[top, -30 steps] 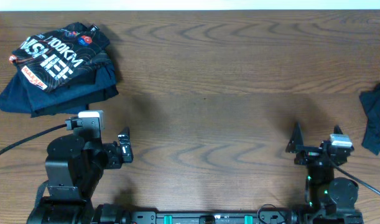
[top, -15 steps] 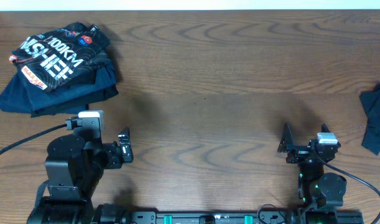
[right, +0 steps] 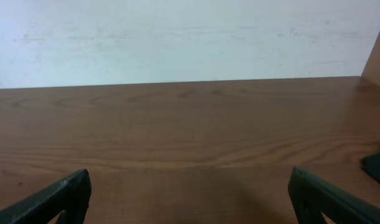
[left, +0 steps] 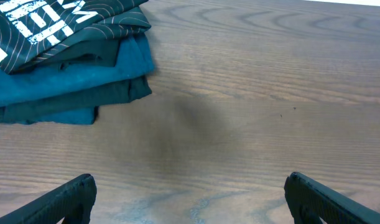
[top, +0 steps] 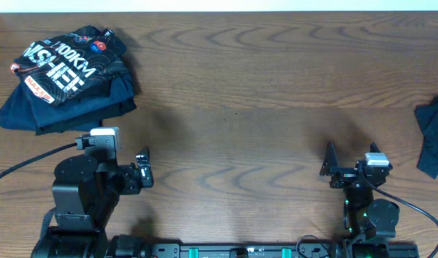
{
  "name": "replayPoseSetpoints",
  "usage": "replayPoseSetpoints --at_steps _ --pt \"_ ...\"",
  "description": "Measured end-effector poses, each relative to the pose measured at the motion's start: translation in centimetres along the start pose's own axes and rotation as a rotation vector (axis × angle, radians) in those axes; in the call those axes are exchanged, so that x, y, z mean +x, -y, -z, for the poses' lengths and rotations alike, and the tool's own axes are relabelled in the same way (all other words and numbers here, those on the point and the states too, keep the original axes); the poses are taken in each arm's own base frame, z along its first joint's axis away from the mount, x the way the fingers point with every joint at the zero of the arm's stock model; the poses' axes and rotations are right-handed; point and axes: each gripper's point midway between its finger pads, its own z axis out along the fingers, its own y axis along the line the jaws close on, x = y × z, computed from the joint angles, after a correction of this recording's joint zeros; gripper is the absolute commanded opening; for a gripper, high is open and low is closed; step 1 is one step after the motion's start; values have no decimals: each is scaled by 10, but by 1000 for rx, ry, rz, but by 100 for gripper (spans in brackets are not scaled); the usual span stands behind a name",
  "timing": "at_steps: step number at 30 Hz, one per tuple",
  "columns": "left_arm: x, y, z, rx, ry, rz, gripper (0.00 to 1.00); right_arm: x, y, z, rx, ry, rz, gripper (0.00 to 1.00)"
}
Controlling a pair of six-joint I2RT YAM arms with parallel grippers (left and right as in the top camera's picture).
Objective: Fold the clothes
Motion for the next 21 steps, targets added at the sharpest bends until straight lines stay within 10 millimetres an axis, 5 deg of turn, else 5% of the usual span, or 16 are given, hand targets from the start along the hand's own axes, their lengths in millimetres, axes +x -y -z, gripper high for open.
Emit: replayPoseSetpoints --at_steps 6,13,18,21 --pt "1 0 0 -1 -2 0 98 0 0 0 0 0 0 99" --pt "24 -14 5 -52 -15 27 98 0 0 0 0 0 0 99" --pt "54 -25 -25 -76 35 37 98 0 0 0 0 0 0 99" --pt "54 -27 -49 -65 175 33 98 0 0 0 0 0 0 99"
